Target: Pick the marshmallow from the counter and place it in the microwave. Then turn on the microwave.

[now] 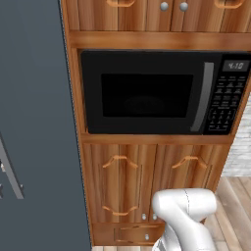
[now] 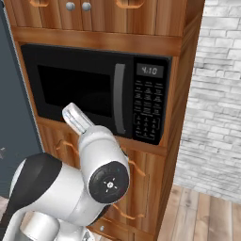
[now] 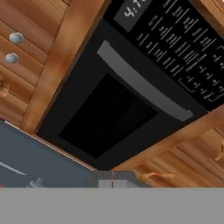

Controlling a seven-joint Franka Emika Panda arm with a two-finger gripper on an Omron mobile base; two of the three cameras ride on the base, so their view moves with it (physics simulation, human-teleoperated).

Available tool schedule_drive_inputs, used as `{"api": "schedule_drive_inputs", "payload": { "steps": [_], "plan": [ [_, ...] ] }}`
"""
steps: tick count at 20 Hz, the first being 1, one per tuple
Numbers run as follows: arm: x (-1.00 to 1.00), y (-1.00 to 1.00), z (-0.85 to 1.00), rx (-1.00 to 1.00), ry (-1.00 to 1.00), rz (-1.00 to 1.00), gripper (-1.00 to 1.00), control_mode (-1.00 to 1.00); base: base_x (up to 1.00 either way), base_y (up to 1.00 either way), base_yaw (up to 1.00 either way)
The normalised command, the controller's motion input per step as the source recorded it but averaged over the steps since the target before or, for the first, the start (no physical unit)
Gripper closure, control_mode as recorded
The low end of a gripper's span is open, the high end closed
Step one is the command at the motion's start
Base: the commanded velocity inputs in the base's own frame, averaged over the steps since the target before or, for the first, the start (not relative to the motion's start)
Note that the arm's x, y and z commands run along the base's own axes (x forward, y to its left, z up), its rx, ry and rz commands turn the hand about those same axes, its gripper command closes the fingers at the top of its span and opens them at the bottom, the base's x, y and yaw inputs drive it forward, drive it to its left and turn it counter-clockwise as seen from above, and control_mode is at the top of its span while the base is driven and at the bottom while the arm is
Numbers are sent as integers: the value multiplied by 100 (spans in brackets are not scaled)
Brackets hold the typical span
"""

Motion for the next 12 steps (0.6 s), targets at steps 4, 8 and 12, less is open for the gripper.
{"api": "schedule_drive_inputs", "payload": {
  "steps": [4,8,12],
  "plan": [
    [-2,-10,-15,25,0,0,100,-100,0,0,0],
    [0,-7,-20,26,0,0,100,-100,0,0,0],
    [0,0,-17,25,2,0,100,-100,0,0,0]
  ]
}}
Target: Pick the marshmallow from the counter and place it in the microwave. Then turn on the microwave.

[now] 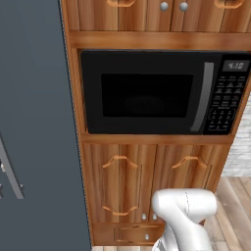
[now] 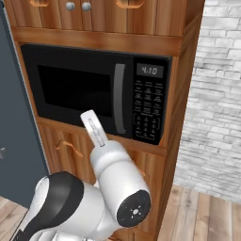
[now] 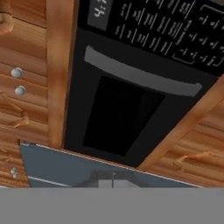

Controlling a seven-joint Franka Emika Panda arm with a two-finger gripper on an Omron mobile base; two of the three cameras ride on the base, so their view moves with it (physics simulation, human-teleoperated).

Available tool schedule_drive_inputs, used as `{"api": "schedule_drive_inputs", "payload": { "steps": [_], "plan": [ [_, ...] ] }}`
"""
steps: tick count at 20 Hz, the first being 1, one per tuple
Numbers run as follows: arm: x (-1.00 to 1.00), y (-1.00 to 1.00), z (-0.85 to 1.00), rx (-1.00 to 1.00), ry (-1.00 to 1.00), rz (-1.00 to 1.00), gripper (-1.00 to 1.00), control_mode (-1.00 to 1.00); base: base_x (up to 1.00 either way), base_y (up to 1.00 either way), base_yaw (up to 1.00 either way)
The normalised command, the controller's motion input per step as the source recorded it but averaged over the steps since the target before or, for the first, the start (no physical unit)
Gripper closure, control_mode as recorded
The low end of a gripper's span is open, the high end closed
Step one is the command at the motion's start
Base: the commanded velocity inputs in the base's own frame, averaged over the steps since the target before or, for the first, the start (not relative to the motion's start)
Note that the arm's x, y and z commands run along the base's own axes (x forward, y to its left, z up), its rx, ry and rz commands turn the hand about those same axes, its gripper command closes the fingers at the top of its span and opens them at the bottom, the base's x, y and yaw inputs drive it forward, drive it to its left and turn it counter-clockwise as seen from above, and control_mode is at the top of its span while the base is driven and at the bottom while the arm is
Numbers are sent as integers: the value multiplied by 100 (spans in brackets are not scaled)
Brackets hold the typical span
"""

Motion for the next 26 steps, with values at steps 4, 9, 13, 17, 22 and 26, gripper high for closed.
{"api": "schedule_drive_inputs", "payload": {
  "steps": [4,9,13,17,22,26],
  "plan": [
    [3,0,-8,22,4,0,100,-100,0,0,0],
    [9,0,-2,17,3,-1,100,-100,0,0,0],
    [17,0,-8,7,6,-2,100,-100,0,0,0],
    [21,0,-15,4,9,-1,100,-100,0,0,0],
    [21,-2,-14,6,7,-1,100,-100,0,0,0],
    [22,-6,-11,8,7,-1,100,-100,0,0,0]
  ]
}}
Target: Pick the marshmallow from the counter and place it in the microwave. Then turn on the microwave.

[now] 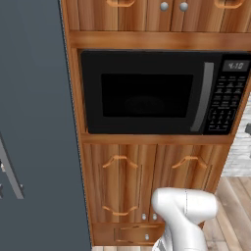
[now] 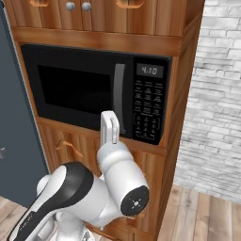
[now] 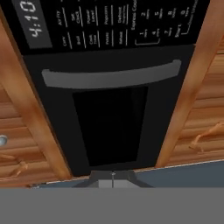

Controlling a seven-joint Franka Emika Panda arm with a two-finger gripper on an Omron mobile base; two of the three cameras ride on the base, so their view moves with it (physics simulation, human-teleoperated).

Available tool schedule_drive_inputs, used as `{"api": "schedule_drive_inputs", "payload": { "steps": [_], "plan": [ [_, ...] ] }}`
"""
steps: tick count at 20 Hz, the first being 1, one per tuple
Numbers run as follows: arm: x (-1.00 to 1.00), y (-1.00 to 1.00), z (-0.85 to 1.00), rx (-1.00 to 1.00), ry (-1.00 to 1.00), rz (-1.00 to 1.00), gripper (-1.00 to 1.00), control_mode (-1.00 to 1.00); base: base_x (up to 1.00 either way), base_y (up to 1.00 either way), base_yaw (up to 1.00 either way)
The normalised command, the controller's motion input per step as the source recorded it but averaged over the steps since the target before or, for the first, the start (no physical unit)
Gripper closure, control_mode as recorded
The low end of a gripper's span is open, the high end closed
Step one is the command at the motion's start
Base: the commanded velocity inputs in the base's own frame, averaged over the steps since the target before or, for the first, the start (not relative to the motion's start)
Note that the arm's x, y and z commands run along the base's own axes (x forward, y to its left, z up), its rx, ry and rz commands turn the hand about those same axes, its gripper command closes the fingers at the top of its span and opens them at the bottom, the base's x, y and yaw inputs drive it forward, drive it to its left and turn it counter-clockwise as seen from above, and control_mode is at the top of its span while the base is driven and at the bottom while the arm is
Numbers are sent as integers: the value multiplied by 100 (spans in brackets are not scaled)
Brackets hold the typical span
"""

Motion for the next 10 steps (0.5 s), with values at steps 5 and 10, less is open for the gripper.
{"api": "schedule_drive_inputs", "payload": {
  "steps": [5,10],
  "plan": [
    [22,-7,-17,9,4,-1,100,-100,0,0,0],
    [22,-8,-23,10,1,0,100,-100,0,0,0]
  ]
}}
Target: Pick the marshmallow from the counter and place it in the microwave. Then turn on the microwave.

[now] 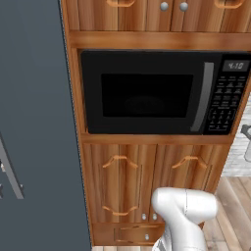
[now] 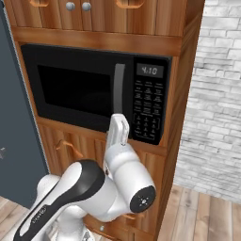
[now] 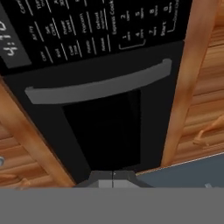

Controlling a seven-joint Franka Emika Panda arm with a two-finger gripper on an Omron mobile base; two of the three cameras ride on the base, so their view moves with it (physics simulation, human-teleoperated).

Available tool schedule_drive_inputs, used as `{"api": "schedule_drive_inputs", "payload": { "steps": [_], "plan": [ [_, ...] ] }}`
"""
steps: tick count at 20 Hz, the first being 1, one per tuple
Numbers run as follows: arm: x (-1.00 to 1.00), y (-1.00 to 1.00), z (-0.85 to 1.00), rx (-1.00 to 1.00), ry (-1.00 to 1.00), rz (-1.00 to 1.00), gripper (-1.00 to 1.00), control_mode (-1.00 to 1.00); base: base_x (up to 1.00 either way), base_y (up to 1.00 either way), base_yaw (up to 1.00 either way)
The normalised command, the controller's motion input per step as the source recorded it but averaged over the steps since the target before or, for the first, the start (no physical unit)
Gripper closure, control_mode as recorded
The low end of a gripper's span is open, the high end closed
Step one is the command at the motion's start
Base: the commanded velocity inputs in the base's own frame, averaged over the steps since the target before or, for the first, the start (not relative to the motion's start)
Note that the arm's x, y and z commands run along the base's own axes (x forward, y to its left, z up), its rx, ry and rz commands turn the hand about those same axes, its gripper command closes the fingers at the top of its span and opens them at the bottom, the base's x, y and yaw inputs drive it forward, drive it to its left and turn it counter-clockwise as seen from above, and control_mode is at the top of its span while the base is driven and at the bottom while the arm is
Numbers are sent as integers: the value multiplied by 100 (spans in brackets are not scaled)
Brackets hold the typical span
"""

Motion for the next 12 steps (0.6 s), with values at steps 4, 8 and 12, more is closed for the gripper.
{"api": "schedule_drive_inputs", "payload": {
  "steps": [4,8,12],
  "plan": [
    [18,-4,-22,7,0,0,100,-100,0,0,0],
    [17,-2,-19,5,0,-1,100,-100,0,0,0],
    [16,-3,-12,4,1,-1,100,-100,0,0,0]
  ]
}}
